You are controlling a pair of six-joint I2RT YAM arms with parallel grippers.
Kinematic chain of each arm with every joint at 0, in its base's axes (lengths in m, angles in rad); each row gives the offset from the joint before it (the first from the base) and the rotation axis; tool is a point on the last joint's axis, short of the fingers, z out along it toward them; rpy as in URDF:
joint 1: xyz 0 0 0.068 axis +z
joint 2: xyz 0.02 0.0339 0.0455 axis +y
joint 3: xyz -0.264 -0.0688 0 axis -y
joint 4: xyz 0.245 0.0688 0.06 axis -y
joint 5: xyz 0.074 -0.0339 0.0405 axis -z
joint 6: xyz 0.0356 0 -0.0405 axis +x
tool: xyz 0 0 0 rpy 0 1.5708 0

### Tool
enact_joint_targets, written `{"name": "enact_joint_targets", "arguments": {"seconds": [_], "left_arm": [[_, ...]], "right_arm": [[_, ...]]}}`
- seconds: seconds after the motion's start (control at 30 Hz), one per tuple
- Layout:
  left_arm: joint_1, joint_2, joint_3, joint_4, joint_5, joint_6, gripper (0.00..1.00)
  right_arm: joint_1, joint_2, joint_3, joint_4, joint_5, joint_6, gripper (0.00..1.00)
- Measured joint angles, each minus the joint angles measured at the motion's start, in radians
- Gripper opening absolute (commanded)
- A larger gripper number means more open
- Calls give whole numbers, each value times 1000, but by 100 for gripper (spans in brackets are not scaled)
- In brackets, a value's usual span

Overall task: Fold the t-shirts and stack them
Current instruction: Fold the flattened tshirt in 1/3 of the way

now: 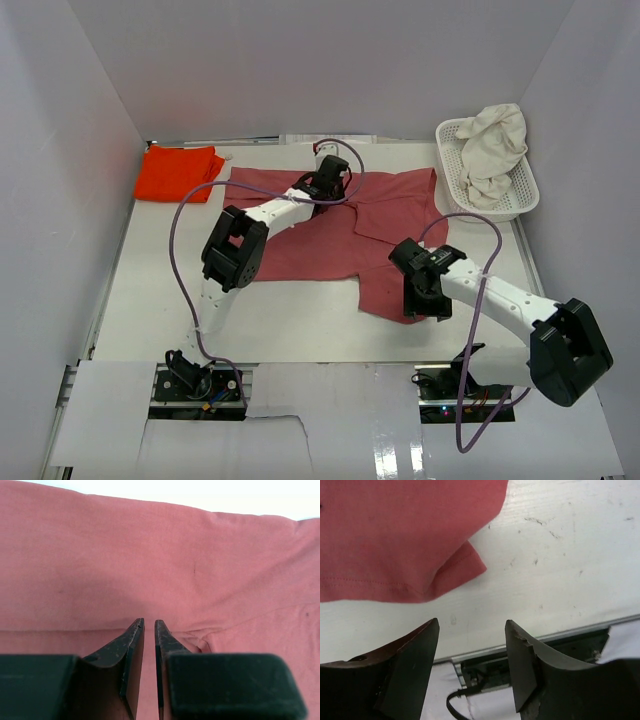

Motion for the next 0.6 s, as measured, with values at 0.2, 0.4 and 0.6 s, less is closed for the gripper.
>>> {"name": "enact_joint_targets", "arguments": {"seconds": [0.2,0.4,0.6], "left_arm": [[0,-119,-50,-44,-1,2,27],[2,-368,-137,-81,-88,21,27],[56,-637,-307,-71,-131,9,27]], "right_arm": [[-45,-16,-150,180,-28,-11,52],[-90,-24,-185,274,-46,-16,45],[-108,-18,-185,322,-43,-24,46]]}}
